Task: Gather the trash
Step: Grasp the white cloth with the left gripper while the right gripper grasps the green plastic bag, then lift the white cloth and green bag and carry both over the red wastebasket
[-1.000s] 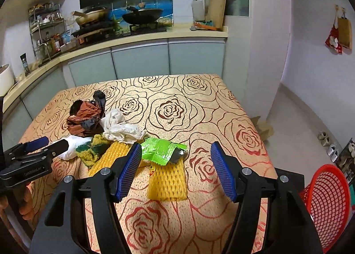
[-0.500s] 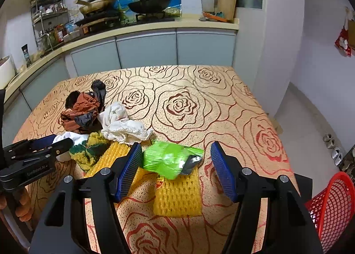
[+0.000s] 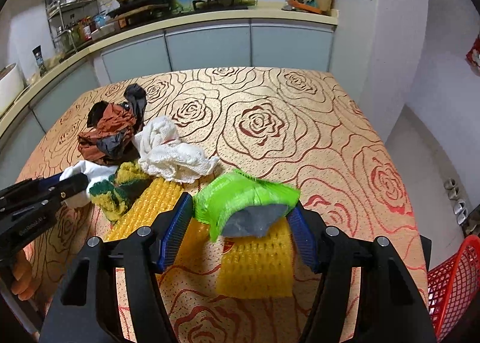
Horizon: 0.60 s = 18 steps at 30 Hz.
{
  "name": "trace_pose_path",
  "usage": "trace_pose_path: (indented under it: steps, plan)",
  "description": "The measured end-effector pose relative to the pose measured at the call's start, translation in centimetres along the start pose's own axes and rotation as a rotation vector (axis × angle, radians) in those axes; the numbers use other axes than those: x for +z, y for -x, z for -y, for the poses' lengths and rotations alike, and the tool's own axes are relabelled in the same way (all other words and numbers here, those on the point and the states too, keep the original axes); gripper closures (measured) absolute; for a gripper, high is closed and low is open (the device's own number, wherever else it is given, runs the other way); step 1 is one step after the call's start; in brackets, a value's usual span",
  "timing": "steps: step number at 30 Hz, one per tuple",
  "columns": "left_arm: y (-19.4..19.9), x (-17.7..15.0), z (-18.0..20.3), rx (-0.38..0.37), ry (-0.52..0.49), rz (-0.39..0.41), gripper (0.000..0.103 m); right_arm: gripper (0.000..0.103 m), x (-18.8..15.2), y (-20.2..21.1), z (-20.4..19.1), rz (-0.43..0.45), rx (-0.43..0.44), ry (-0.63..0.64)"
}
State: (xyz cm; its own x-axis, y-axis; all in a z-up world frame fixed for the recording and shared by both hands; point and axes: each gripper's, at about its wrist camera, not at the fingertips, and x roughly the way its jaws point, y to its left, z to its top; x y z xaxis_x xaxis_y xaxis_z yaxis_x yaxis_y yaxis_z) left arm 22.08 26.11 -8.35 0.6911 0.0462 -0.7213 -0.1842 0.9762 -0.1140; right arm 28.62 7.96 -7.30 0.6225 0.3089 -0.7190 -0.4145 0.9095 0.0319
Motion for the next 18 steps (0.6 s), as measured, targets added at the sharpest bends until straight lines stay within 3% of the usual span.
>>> trace_pose_path:
  steps: [3,9,18]
  plan:
    - [0.24,-0.04,-0.12,0.008,-0.003,0.010,0.077,0.055,0.08,-0.33,-0.10,-0.013,0.012,0.005]
    - [0.44,0.04,-0.47,0.015,0.000,0.021,0.077,0.067,0.27,-0.45,-0.42,-0.008,0.015,0.013]
    - [0.80,0.06,-0.24,0.036,-0.009,0.038,0.077,0.074,0.39,0.40,-0.38,0.016,0.018,0.007]
